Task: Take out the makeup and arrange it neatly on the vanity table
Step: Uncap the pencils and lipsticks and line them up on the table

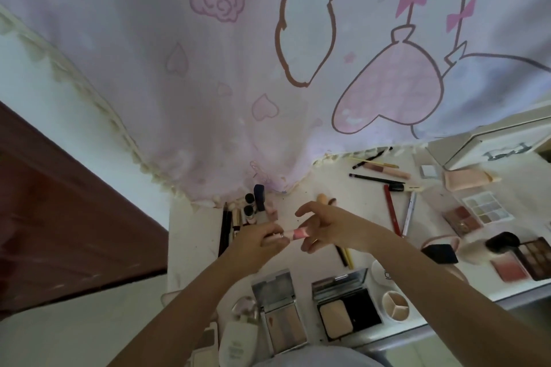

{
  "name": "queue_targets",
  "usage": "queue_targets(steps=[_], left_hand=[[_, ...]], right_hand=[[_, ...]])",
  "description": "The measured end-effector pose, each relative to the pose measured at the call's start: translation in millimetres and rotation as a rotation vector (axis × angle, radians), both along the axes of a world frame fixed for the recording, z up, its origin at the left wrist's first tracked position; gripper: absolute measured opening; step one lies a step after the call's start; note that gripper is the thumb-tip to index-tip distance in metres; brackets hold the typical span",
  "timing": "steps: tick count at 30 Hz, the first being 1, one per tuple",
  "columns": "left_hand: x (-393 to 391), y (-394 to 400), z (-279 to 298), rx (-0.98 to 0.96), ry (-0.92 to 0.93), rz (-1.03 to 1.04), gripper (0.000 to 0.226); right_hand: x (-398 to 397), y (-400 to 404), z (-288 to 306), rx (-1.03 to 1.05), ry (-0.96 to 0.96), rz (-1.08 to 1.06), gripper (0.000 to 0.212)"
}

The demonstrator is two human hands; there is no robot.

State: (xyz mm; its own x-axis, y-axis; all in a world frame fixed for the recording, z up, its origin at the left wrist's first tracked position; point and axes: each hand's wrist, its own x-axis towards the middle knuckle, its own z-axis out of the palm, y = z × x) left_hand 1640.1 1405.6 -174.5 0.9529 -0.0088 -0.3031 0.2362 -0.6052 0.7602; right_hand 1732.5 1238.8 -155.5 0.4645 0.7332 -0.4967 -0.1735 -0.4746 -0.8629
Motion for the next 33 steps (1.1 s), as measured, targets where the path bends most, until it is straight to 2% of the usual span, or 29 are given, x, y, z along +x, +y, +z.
queue_targets(steps=[2, 3, 5, 7, 9, 13, 17, 23, 33], left_hand=[[0.7, 2.6, -1.5, 0.075, -0.014, 0.01, 0.012], [1.9, 5.7, -2.1, 0.172, -0.033, 0.001, 0.017], [6.3, 12.7, -2.2, 0.436, -0.059, -0.063, 0.024], [13.8, 16.7, -1.3, 0.656, -0.012, -0.138, 0.026], [26.0, 15.7, -2.8, 0.829, 0.061, -0.236, 0.024], [50.7, 8.5, -17.2, 1.012, 0.129, -0.404, 0.028], [60.9, 6.8, -34.2, 1.162, 0.053, -0.524, 0.041], [59.9, 6.6, -41.5, 1.222, 0.014, -0.505, 0.042], [55.2, 9.2, -47.8, 1.152, 0.041, -0.338, 0.04]], right_hand=[[3.6, -3.4, -10.4, -0.034, -0.001, -0.022, 0.03], [6.2, -4.0, -17.0, -0.067, -0.033, -0.037, 0.029], [13.2, -4.2, -33.9, -0.209, -0.226, -0.02, 0.029], [18.0, -4.3, -54.8, -0.403, -0.473, 0.121, 0.034], [17.0, -5.0, -74.2, -0.498, -0.607, 0.276, 0.041], [16.5, -8.2, -100.3, -0.595, -0.683, 0.426, 0.034], [21.0, -12.5, -110.3, -0.553, -0.732, 0.416, 0.033], [22.1, -23.4, -118.6, -0.482, -0.712, 0.398, 0.044], [21.0, -26.7, -123.4, -0.45, -0.635, 0.327, 0.046]])
